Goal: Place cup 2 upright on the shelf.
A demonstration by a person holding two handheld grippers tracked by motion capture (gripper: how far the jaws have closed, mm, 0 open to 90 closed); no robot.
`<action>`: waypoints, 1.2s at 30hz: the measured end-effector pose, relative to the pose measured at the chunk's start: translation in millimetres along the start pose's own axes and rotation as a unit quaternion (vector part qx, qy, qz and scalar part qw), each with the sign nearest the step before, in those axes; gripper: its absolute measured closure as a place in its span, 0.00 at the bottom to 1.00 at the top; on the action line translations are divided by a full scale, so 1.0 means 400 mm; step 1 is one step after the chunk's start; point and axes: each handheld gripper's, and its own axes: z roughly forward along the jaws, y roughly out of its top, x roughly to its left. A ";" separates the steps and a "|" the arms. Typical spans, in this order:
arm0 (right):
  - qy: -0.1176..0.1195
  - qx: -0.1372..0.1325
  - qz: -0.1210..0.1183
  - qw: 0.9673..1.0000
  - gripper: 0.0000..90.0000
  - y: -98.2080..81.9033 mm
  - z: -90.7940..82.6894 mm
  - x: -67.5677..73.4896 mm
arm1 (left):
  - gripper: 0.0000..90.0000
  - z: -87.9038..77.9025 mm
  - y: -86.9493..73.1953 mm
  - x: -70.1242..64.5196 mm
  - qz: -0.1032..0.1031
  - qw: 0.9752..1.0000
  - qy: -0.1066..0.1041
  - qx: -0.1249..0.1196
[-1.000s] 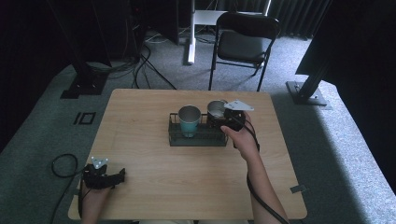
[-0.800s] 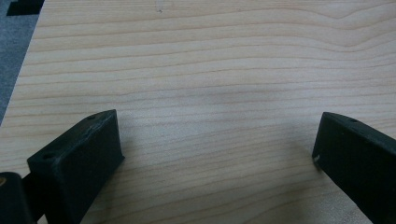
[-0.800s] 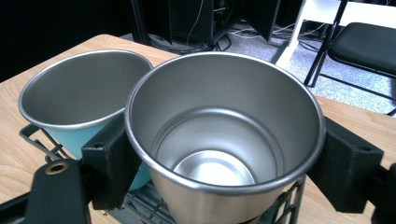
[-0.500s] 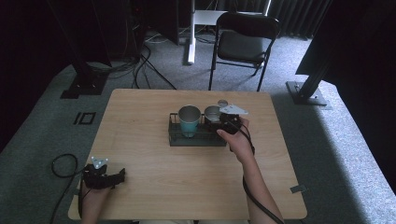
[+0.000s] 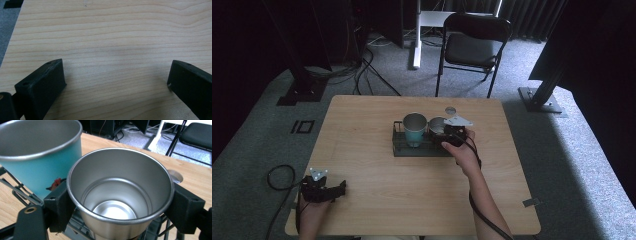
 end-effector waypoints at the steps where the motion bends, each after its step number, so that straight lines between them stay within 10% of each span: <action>1: 0.002 0.002 0.001 1.000 0.20 -0.002 0.002 0.000 | 0.02 0.000 0.000 0.000 0.000 1.000 0.000 0.000; 36: 0.016 0.004 0.020 1.000 0.14 -0.032 0.009 -0.009 | 0.02 0.000 0.000 0.000 0.000 1.000 0.000 0.000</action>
